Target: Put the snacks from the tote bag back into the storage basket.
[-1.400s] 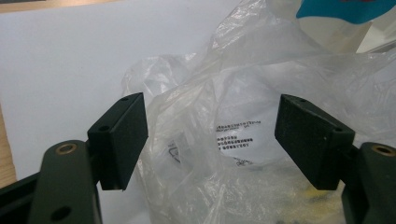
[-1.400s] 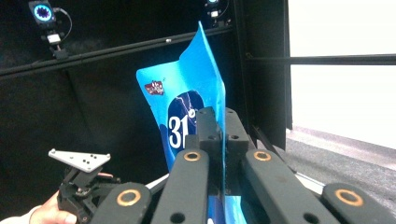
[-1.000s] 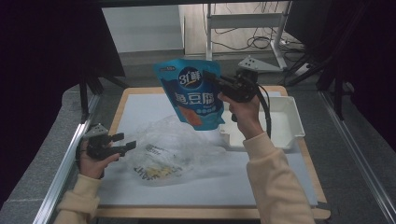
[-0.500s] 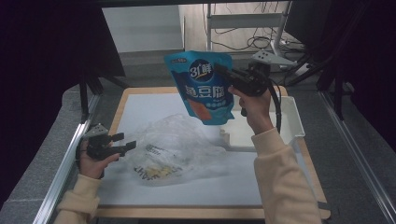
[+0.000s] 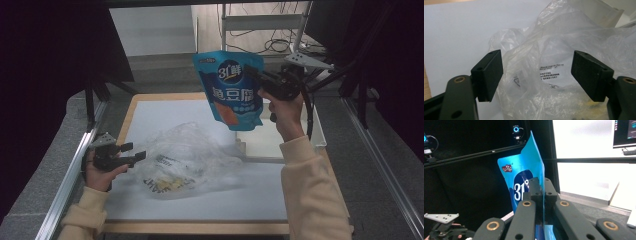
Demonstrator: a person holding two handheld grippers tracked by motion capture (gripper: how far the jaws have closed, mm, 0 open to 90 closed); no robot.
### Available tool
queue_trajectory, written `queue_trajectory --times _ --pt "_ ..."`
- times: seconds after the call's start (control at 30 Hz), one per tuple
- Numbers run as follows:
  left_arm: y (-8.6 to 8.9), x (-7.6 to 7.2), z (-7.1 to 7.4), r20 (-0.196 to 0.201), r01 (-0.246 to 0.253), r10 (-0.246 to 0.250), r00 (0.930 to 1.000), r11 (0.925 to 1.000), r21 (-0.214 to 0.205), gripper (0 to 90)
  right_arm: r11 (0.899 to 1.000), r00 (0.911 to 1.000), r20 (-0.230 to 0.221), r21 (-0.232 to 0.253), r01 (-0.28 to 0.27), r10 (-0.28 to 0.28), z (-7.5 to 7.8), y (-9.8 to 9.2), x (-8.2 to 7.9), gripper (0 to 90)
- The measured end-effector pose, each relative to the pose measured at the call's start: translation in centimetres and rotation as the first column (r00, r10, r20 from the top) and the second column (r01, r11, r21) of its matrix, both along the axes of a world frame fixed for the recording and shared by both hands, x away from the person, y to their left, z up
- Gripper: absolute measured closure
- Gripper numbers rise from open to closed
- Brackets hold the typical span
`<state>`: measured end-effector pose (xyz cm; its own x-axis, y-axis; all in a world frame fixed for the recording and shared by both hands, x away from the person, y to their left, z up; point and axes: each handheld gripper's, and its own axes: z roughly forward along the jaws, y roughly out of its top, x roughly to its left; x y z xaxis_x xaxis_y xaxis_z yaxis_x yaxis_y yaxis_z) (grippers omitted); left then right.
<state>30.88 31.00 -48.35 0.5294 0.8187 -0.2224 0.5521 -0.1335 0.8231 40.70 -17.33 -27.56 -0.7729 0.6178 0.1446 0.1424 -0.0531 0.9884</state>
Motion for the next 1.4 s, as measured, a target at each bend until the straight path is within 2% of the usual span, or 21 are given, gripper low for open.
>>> queue_trajectory --times 0.47,0.87,1.13,1.4 --pt "0.0 0.0 0.0 0.002 -0.001 0.001 1.0000 1.0000 -0.003 26.3 0.997 0.9974 0.005 0.005 0.072 -0.072 0.3 -3.3 0.1 88.8" --pt "0.0 0.0 0.0 -0.001 0.001 -0.001 1.0000 1.0000 0.000 26.3 0.992 0.9921 -0.006 0.004 0.125 -0.125 -0.1 -5.8 0.2 88.7" --pt "-0.1 0.0 -0.1 -0.002 0.001 -0.001 1.0000 1.0000 0.000 26.3 0.989 0.9890 -0.020 -0.004 0.147 -0.147 -0.9 -6.6 0.7 88.7" --pt "0.0 0.0 -0.1 -0.004 0.001 -0.001 1.0000 1.0000 0.002 26.3 0.987 0.9862 -0.041 -0.019 0.160 -0.161 -2.5 -6.9 1.5 88.7"
